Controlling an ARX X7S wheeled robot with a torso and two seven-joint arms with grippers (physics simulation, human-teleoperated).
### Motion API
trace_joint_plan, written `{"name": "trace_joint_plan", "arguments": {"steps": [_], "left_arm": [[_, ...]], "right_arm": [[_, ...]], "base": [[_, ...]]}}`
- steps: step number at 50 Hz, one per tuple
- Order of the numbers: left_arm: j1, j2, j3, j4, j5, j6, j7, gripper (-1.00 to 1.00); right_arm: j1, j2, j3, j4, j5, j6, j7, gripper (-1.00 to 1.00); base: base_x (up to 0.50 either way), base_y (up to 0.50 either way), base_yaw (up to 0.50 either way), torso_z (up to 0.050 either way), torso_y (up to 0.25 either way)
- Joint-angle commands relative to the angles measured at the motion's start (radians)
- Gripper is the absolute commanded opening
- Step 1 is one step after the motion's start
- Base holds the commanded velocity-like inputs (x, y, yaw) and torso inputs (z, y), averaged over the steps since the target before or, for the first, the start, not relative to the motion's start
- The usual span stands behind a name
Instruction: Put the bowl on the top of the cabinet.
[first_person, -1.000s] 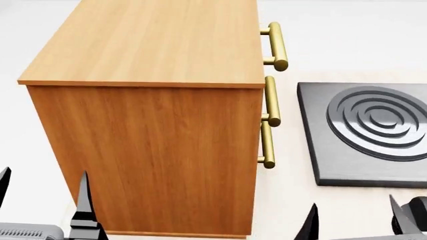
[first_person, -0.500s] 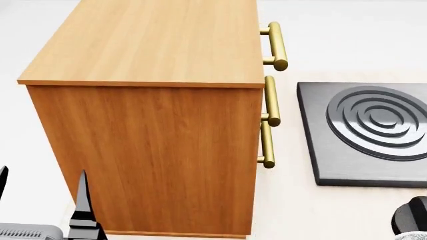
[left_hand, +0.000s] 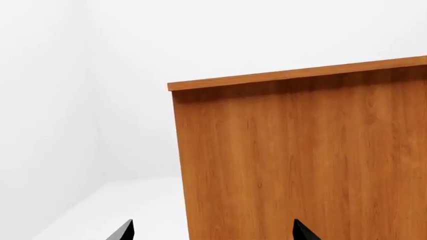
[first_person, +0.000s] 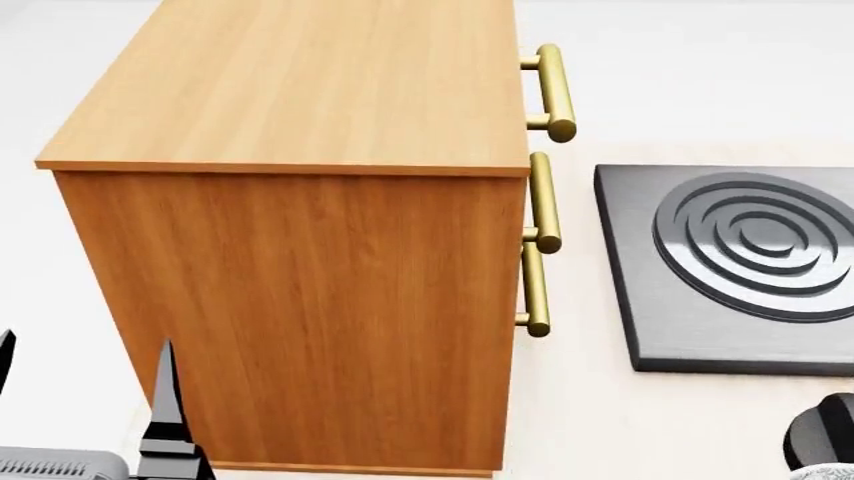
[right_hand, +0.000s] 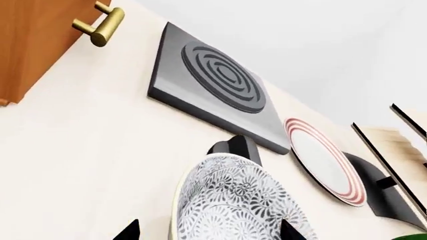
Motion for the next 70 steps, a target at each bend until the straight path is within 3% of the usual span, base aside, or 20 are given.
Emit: {"name": "trace_joint_plan", "arguments": {"steps": [1, 70], "left_arm": [[-0.001, -0.004, 0.002, 0.002, -0.003, -0.001, -0.005, 1.0], [-0.006, -0.02, 0.023, -0.007, -0.017, 0.01, -0.028, 1.0]], "right_arm": [[-0.011, -0.008, -0.019, 0.053, -0.011, -0.044, -0.023, 1.0], [0.042, -0.059, -0.09, 0.233, -0.05, -0.119, -0.101, 1.0]], "base": [[0.0, 0.0, 0.0, 0.0, 0.0], [0.0, 0.0, 0.0, 0.0, 0.0]]}}
